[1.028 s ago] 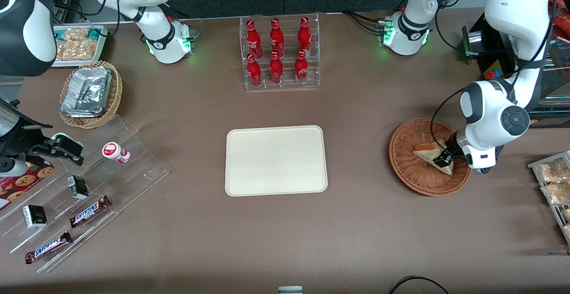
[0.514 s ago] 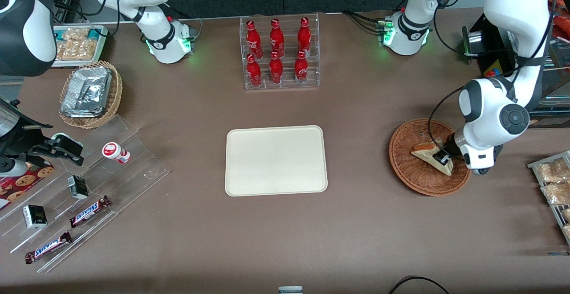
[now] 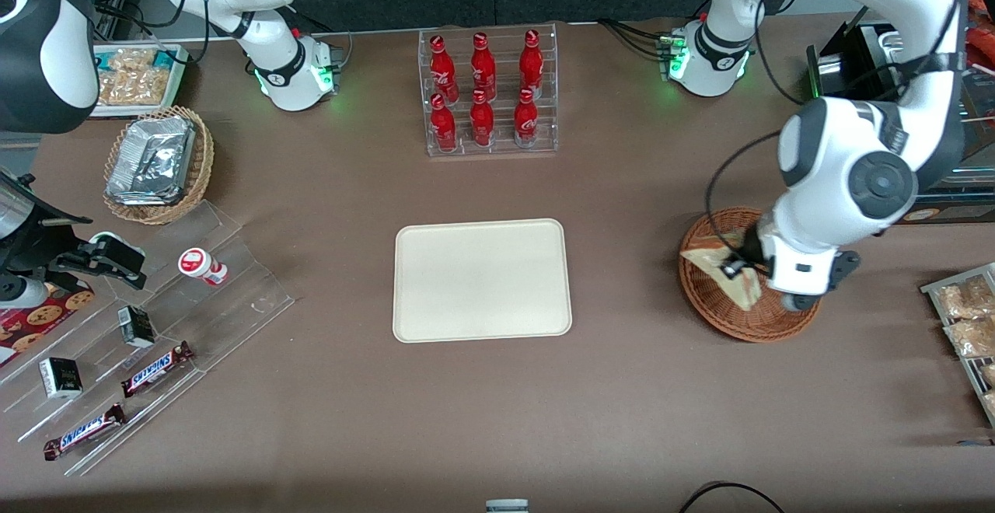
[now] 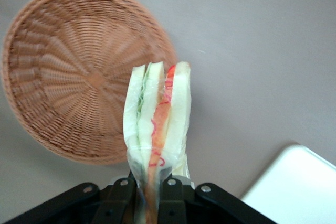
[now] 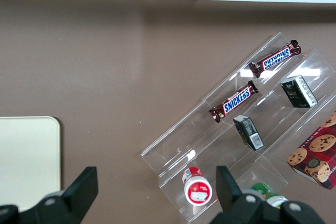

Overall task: Place sandwich from basket to tray
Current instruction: 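Lift the sandwich and carry it over the cream tray, then lower the sandwich onto the tray and open the left gripper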

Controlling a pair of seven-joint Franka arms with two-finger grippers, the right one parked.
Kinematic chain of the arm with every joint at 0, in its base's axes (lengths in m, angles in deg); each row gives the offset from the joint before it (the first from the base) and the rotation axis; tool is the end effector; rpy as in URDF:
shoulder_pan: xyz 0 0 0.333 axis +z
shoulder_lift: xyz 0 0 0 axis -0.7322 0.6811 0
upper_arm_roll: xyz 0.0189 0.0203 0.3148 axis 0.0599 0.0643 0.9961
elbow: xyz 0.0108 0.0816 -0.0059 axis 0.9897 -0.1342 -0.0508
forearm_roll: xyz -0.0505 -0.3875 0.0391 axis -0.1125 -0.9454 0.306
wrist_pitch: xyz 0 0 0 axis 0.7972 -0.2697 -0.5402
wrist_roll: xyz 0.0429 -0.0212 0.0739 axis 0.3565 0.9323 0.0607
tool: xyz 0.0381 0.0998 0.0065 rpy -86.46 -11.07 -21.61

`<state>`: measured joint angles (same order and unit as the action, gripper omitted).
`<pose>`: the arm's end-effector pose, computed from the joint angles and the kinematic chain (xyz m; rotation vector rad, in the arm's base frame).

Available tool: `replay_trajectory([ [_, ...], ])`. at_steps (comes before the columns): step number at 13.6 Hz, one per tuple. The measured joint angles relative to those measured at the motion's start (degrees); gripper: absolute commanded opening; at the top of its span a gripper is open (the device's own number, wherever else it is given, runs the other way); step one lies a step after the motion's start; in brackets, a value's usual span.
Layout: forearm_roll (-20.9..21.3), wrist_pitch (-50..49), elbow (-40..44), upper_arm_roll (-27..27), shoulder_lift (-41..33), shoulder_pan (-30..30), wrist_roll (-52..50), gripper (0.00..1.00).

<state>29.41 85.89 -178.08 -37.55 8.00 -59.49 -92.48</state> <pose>0.5957 -0.1570 0.4237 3.0081 0.8780 -0.1161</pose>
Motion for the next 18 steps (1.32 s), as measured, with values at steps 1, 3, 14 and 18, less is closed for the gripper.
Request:
replay_trajectory([
  [1, 0.0, -0.3, 1.5, -0.1, 0.1, -2.5, 0.0, 0.0],
  [3, 0.0, -0.4, 4.2, -0.2, 0.3, -7.8, -0.2, 0.0],
  [14, -0.1, -0.5, 27.1, -4.4, 21.2, -23.3, 1.2, 0.0],
  [18, 0.0, 4.7, 32.3, -5.7, 29.8, -25.6, 1.7, 0.0],
])
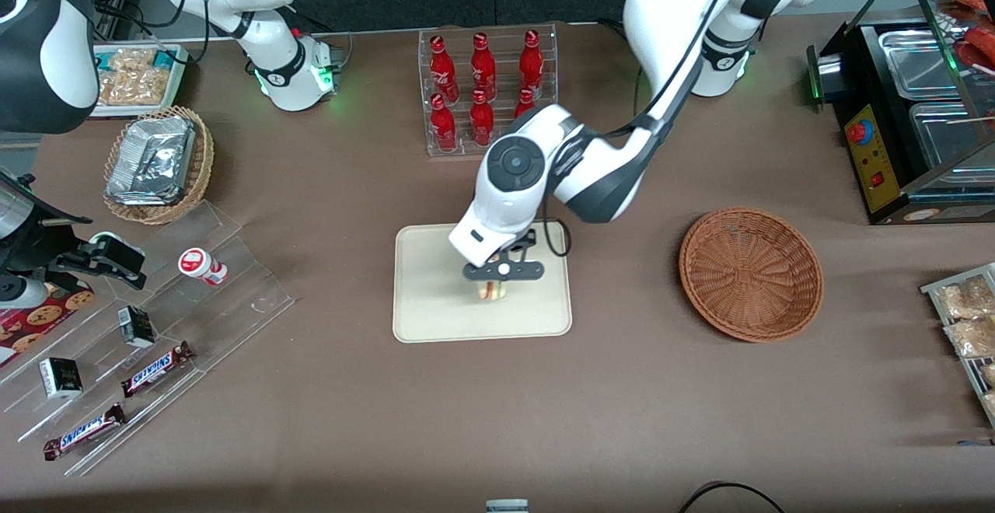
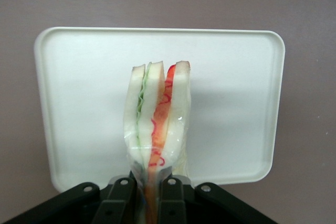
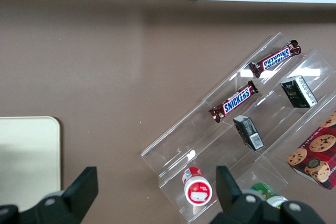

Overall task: Place sandwich from basket to tray
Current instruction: 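Lower the sandwich onto the tray and open the left gripper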

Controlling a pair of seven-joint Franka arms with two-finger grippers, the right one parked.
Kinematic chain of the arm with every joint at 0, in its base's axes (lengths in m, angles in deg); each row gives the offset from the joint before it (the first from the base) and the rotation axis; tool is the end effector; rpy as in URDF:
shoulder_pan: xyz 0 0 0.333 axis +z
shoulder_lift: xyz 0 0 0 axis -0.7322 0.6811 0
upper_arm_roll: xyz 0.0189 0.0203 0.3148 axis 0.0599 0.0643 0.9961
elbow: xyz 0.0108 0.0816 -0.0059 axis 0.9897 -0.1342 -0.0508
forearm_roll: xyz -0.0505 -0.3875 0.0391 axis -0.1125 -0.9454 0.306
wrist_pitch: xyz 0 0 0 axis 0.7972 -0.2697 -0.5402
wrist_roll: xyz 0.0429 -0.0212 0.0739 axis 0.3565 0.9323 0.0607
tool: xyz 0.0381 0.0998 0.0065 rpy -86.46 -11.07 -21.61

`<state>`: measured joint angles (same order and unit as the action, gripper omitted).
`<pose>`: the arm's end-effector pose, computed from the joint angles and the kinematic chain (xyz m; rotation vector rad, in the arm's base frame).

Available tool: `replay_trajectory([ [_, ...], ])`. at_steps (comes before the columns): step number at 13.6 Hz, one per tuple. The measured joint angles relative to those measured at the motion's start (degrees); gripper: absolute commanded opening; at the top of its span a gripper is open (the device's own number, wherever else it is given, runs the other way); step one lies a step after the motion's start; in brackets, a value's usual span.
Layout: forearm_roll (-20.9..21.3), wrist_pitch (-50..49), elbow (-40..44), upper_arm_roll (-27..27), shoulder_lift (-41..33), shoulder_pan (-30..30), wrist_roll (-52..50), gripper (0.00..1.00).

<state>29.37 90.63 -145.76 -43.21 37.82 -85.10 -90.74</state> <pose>0.5448 -0.5251 0.3415 3.0008 0.0477 -0.0591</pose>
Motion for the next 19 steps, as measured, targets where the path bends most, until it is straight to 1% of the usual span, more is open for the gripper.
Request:
replay_trajectory([
  [2, 0.4, 2.7, 0.8, 0.0, 2.9, -1.0, 0.3, 0.0],
  [6, 5.1, 6.2, 1.6, 0.0, 7.8, -3.3, 0.2, 0.03],
  [8, 6.8, 6.4, 2.0, 0.0, 9.0, -3.9, 0.1, 0.06],
  [9, 7.2, 6.4, 2.2, 0.0, 9.4, -4.0, 0.1, 0.24],
  [10, 7.4, 6.4, 2.2, 0.0, 9.6, -4.1, 0.1, 0.7],
  [11, 7.5, 6.6, 2.2, 0.0, 9.8, -4.1, 0.1, 0.99],
  [14, 8.6, 7.2, 2.3, 0.0, 10.1, -4.1, -0.3, 1.0],
  [17, 8.7, 6.3, 4.1, 0.2, 9.5, -3.9, -1.0, 1.0],
  [19, 7.1, 2.1, 5.8, 0.3, 6.6, -2.4, -1.0, 0.99],
])
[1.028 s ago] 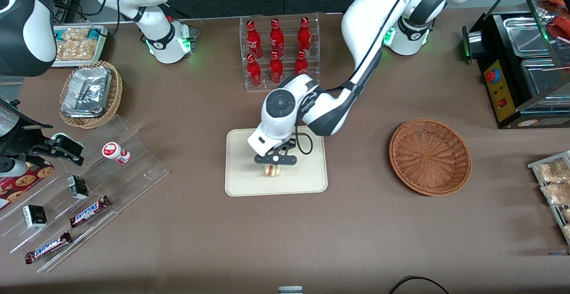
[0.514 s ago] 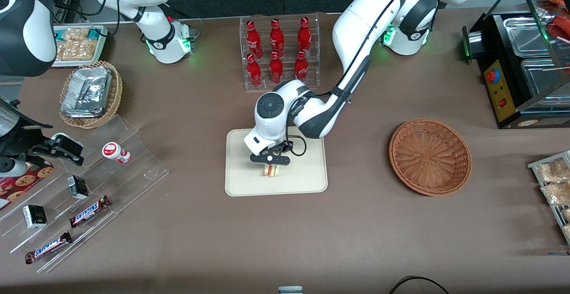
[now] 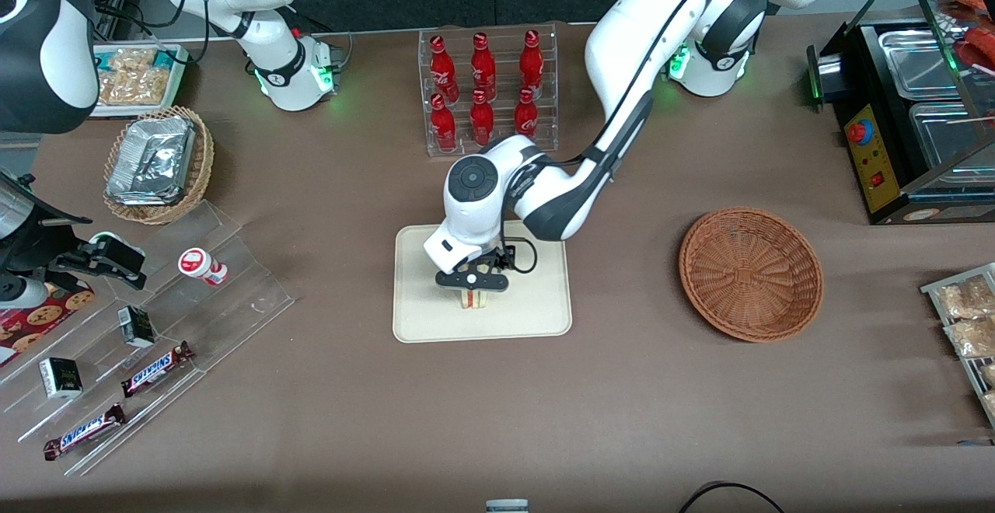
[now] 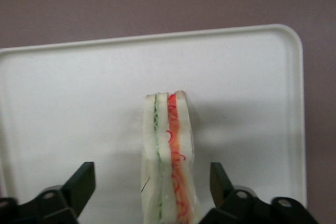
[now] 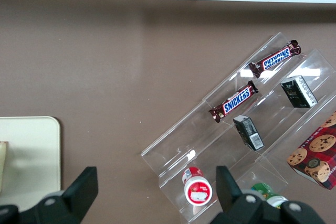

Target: Place sandwich from basket to tray

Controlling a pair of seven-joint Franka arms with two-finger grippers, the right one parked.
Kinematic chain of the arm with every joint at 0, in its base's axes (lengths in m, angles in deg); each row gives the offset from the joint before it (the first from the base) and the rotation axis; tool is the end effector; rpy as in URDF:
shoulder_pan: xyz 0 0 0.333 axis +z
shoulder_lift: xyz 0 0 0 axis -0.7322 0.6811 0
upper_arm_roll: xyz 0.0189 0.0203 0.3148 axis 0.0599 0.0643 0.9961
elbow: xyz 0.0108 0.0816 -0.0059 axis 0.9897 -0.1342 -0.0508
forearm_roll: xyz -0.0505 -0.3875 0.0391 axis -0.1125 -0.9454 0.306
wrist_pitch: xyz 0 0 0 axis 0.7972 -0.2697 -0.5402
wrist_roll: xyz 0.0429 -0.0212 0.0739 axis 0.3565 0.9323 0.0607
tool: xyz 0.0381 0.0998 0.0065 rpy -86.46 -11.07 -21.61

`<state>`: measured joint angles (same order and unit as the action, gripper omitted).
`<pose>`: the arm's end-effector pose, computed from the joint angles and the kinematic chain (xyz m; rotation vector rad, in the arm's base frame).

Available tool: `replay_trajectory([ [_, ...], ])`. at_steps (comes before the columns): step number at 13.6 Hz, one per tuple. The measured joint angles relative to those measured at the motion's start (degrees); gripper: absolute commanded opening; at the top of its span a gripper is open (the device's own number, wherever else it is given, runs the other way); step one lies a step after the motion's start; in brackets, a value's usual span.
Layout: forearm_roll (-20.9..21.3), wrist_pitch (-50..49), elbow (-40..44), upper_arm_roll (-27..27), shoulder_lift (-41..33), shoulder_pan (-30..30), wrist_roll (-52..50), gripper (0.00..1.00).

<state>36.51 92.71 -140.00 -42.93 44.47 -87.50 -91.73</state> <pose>0.5463 -0.5516 0.3039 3.0590 -0.0455 0.0747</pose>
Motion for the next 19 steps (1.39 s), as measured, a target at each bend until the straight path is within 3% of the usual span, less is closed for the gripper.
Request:
replay_trajectory([
  [4, -5.8, -11.3, -2.9, 0.2, -12.6, 6.9, 7.9, 0.99],
  [10, -8.9, -14.3, -27.0, 0.6, -37.1, 22.7, 27.4, 0.99],
  [15, -9.1, -24.9, -32.1, 1.1, -49.8, 37.1, 42.0, 0.99],
  [19, -5.1, -30.0, -30.8, 1.2, -53.7, 41.0, 43.8, 0.99],
])
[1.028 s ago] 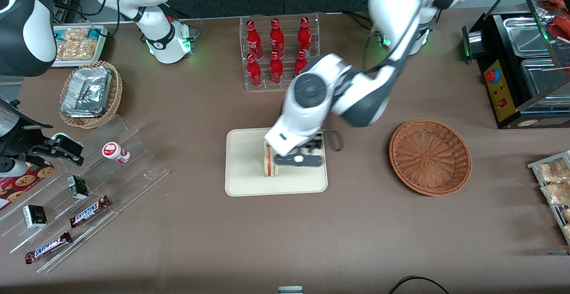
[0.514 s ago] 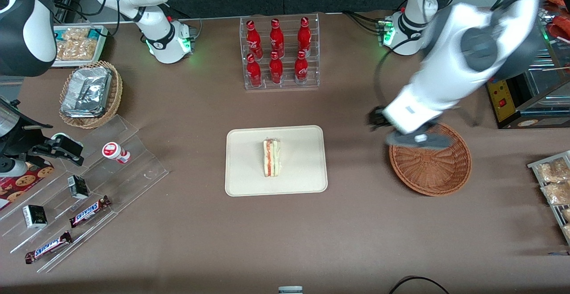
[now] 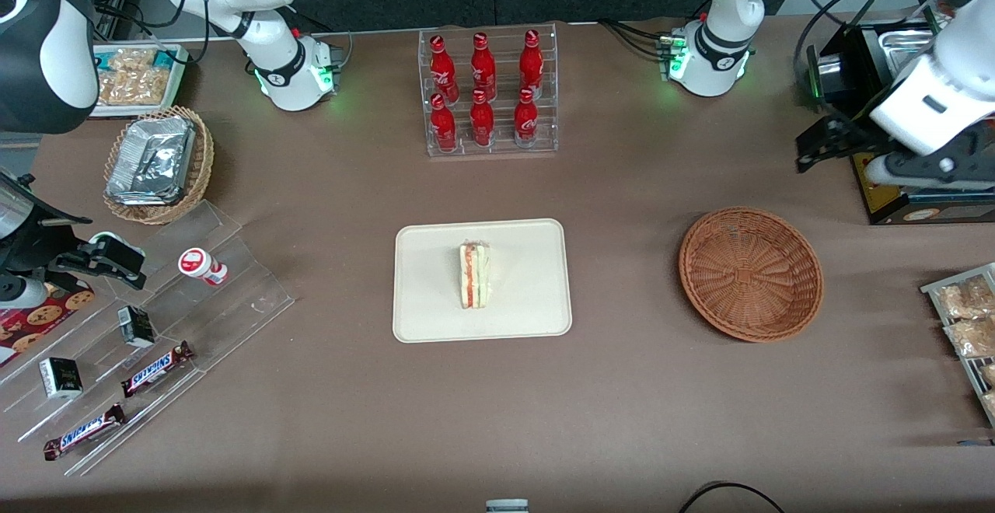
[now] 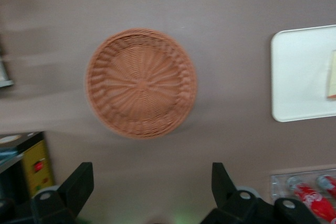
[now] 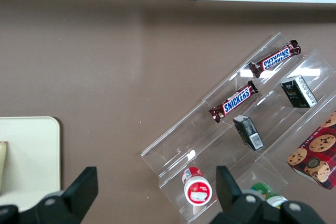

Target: Place sandwich from basket to tray

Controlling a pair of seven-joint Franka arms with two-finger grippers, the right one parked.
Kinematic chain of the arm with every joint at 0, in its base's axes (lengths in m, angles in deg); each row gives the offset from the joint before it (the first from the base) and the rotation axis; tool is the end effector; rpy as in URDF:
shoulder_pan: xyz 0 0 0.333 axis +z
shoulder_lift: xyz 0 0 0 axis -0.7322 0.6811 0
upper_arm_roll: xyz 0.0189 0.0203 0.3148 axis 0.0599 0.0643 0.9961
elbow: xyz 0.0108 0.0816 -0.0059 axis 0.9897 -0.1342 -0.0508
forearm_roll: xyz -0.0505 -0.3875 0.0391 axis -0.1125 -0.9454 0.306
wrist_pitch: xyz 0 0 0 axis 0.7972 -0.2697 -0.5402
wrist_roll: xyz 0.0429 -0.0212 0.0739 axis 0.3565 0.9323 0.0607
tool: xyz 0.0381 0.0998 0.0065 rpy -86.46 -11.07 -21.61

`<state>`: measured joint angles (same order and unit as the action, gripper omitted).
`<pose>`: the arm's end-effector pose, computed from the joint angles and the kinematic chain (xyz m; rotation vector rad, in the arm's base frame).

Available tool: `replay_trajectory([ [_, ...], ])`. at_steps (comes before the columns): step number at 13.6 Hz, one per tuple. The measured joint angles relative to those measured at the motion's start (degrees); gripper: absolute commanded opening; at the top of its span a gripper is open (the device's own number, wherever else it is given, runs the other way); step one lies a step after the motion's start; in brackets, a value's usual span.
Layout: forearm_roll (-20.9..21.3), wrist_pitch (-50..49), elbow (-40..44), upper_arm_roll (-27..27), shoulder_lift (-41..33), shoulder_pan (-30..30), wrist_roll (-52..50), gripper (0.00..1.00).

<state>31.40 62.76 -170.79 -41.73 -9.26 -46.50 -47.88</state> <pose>0.5246 -0.0563 0.6243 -3.1304 0.1117 0.0568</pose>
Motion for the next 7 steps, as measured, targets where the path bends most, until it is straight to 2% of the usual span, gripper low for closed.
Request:
replay_trajectory([
  [2, 1.7, -1.3, 0.4, -0.3, 0.0, 0.0, 0.0, 1.0],
  [7, 1.6, -1.4, 0.5, -0.4, 0.3, 0.6, -0.1, 1.0],
])
